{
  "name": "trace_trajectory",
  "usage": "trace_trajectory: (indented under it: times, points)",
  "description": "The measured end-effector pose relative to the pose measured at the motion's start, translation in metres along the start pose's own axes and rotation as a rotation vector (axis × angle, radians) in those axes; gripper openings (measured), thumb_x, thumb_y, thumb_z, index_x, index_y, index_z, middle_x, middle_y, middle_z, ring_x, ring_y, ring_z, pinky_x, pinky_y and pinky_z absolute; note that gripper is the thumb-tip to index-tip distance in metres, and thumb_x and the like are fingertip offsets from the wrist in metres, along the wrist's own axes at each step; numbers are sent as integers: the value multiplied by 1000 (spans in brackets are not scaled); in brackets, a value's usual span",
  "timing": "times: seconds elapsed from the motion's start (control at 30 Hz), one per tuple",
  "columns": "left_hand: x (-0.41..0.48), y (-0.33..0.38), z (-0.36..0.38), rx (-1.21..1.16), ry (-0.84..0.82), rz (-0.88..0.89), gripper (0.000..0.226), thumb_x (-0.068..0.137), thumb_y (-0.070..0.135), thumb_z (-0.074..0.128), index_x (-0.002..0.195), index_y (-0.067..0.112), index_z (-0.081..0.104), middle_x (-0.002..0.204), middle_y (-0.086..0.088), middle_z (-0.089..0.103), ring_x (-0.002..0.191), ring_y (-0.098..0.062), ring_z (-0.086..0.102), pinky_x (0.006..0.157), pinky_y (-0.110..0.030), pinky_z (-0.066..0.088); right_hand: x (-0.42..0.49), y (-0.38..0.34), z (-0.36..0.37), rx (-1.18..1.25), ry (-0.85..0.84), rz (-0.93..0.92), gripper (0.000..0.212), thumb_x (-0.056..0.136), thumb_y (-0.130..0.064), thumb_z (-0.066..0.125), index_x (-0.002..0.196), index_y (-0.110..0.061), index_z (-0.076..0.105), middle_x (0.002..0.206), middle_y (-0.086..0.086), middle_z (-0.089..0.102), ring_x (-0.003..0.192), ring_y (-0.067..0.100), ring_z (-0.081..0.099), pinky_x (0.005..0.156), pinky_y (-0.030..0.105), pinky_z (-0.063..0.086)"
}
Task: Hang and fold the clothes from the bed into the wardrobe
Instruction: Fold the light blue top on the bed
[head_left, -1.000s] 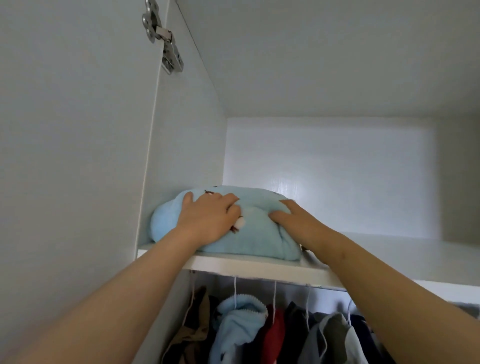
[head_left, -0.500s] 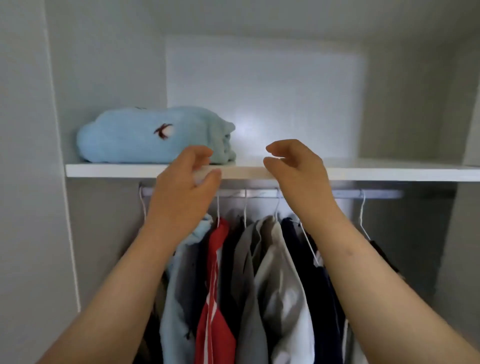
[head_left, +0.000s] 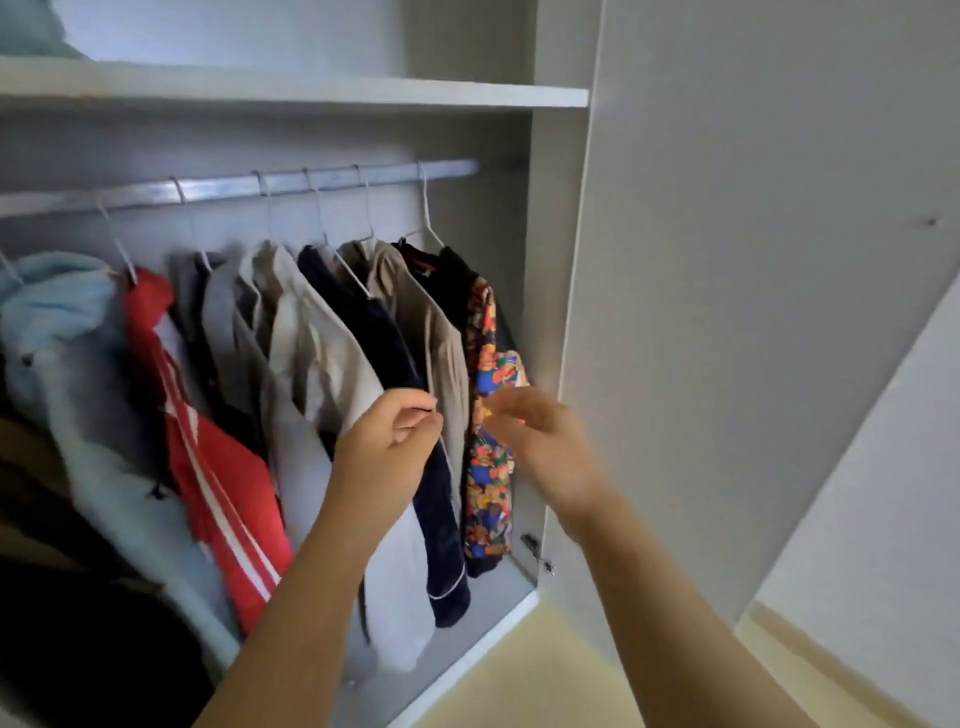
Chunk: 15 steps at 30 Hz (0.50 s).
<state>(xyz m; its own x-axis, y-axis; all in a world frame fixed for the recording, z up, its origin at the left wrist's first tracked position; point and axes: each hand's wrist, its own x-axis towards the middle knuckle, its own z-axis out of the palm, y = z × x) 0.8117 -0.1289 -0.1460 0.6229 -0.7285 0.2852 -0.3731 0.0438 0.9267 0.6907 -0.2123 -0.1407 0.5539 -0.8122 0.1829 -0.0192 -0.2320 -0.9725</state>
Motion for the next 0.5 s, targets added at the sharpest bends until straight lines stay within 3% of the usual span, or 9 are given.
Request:
trace_trajectory:
  times: [0.17,0.33,0.5]
  points:
    - [-61,-12,90,10,-289,-125,17,86,22,59,80,38,63,85,10,69,79,-11,66,69,-27,53,-83,52,-74,21,258,200,13,87,-11,59,90,-22,61,83,-14,60,66,-10,54,55,7,40]
    - [-136,3,190,66,-600,-143,17,87,17,56,81,31,62,85,6,68,90,-18,64,85,-38,51,-185,89,-155,68,536,340,12,87,-15,59,89,-26,61,82,-13,59,77,2,54,66,17,39]
    - [-241,40,300,70,-912,-71,14,88,26,54,82,36,61,86,9,68,88,-10,65,83,-35,53,-310,104,-253,68,837,438,14,86,-16,58,80,-29,60,78,-13,59,73,3,55,60,16,39]
